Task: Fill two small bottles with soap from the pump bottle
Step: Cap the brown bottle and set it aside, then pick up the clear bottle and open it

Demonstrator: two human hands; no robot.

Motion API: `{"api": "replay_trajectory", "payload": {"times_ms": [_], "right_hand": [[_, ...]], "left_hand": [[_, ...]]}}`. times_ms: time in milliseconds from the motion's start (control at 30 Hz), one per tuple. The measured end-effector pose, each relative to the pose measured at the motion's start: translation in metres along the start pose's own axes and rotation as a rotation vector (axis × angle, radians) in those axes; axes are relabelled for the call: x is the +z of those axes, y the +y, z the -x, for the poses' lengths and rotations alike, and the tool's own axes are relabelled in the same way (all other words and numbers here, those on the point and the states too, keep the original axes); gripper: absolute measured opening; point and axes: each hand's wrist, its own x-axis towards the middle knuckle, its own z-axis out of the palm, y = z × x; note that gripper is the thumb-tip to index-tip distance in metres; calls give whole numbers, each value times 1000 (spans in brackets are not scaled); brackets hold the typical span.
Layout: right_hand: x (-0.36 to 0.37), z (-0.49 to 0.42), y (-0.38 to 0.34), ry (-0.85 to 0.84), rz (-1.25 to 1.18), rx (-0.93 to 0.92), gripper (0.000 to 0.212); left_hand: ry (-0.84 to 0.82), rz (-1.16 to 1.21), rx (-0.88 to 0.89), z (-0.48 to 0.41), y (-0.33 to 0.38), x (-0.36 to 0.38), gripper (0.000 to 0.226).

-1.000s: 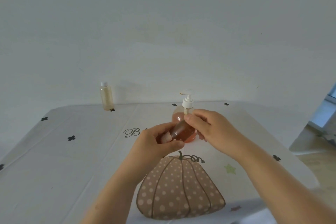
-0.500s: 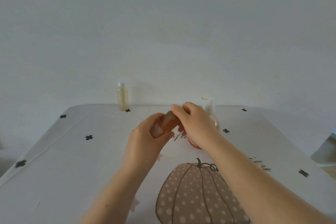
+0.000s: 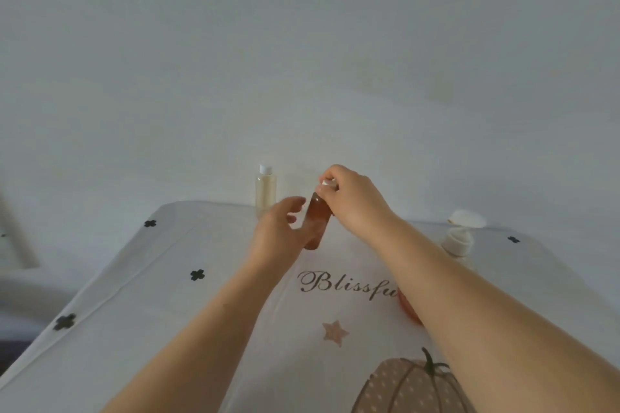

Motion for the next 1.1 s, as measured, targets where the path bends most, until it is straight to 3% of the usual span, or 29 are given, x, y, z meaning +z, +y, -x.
{"api": "replay_trajectory", "payload": {"times_ms": [100, 200, 333, 433, 800, 967, 1100], "right_hand": [[6, -20, 1, 34, 113, -5, 25], [14, -34, 5, 28, 195, 9, 24], [24, -43, 10, -21, 301, 36, 26], [25, -44, 10, -59, 314, 50, 31], [6, -23, 0, 49, 100, -8, 43], [-7, 6, -16, 98, -42, -52, 29], [-19, 40, -23, 74, -52, -13, 41]], "left_hand": [[189, -57, -29, -23, -6, -13, 18], [339, -106, -48, -43, -13, -22, 23], [303, -146, -113, -70, -22, -25, 64], [237, -145, -160, -81, -26, -24, 75], [250, -70, -94, -52, -7, -24, 35], [241, -24, 12, -6, 7, -24, 32], [211, -34, 154, 28, 20, -22, 31]]}}
